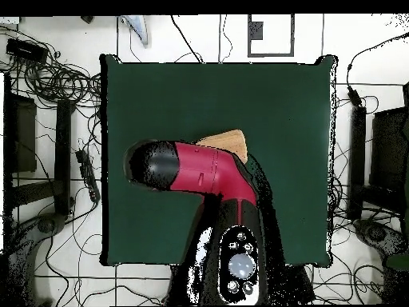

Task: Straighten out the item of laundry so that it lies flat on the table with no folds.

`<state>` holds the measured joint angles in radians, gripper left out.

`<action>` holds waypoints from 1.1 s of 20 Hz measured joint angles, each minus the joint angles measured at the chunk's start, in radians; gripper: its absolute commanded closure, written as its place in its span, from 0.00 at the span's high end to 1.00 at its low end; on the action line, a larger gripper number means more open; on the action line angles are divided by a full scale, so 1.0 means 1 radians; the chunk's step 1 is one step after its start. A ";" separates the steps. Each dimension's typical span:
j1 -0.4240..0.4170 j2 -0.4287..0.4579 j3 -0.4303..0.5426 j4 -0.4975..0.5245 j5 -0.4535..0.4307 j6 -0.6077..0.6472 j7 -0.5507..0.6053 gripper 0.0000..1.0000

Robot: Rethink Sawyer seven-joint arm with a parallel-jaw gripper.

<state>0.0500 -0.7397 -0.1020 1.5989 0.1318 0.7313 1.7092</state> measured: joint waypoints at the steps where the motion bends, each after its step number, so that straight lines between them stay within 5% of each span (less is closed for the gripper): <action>1: 0.001 0.000 -0.001 -0.001 -0.001 0.004 0.000 0.00; 22: 0.095 -0.182 -0.097 -0.109 -0.029 0.333 0.000 0.00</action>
<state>0.1452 -0.9220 -0.1992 1.4896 0.1025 1.0646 1.7092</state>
